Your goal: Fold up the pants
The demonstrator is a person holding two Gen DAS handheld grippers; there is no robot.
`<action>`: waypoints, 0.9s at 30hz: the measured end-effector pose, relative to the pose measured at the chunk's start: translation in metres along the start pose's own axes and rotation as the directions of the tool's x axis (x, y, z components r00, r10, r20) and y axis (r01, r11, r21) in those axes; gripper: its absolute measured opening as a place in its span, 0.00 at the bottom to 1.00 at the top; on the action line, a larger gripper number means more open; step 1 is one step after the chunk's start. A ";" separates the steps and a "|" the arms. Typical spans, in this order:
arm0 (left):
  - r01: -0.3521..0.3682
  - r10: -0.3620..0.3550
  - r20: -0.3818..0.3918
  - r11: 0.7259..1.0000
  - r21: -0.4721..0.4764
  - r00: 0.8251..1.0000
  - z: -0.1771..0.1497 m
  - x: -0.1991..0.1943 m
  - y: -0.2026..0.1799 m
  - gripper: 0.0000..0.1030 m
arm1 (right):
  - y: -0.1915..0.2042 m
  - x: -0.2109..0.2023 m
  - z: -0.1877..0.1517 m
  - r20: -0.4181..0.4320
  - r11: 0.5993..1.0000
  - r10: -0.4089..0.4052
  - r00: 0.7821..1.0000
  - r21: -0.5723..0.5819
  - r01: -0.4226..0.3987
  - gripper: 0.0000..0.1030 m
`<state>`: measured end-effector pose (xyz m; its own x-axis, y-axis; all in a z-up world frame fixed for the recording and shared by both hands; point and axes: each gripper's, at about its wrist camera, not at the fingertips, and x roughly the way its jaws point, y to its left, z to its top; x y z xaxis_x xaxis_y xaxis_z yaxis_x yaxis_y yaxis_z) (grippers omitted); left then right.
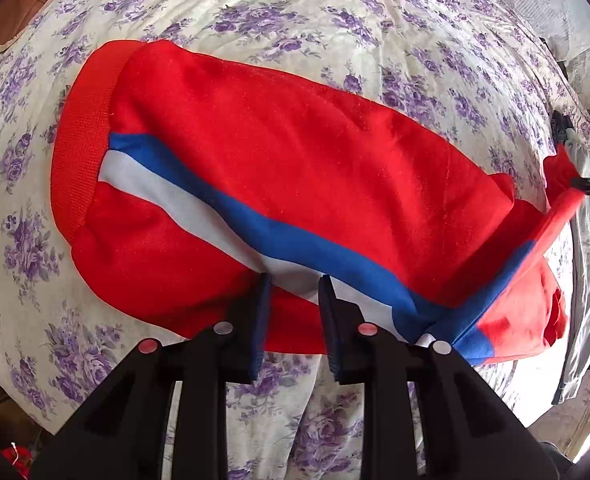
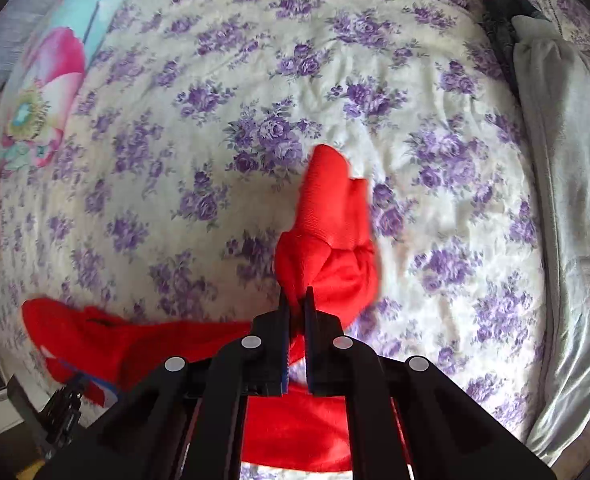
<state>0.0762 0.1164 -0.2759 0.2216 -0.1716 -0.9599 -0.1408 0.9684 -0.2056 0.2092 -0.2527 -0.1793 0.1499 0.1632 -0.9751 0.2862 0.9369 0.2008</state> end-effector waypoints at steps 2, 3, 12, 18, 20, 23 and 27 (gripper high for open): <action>-0.015 0.015 0.001 1.000 0.016 1.000 0.001 0.001 -0.005 0.23 | -0.029 -0.026 -0.041 0.051 0.997 0.067 0.996 0.018 -0.068 0.05; -0.022 0.022 0.001 0.999 0.023 1.000 0.001 0.001 -0.006 0.23 | -0.045 -0.034 -0.065 0.075 0.995 0.085 0.994 0.039 -0.088 0.05; -0.121 0.130 -0.048 0.978 0.168 0.990 0.007 0.006 -0.029 0.23 | -0.153 0.066 -0.200 0.146 0.943 0.158 0.977 0.270 -0.193 0.02; -0.103 0.112 -0.025 0.964 0.246 0.993 0.008 -0.024 -0.056 0.23 | -0.144 0.070 -0.207 0.200 0.962 0.148 0.969 0.198 -0.188 0.07; -0.066 0.067 0.007 0.955 0.288 0.998 0.005 -0.037 -0.077 0.23 | -0.145 0.064 -0.209 0.180 0.963 0.158 0.971 0.188 -0.191 0.08; -0.027 0.024 0.015 0.938 0.345 1.000 -0.002 -0.034 -0.111 0.25 | -0.139 0.045 -0.216 0.141 0.980 0.103 0.985 0.153 -0.125 0.17; 0.013 0.017 -0.082 0.933 0.358 0.997 -0.024 0.016 -0.132 0.25 | -0.116 0.012 -0.221 0.137 0.984 -0.180 0.974 0.024 0.178 0.45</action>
<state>0.0748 -0.0188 -0.2683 0.1395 -0.1691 -0.9757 0.2173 0.9665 -0.1364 -0.0314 -0.2911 -0.2352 0.2241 -0.0519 -0.9732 0.3310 0.9433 0.0259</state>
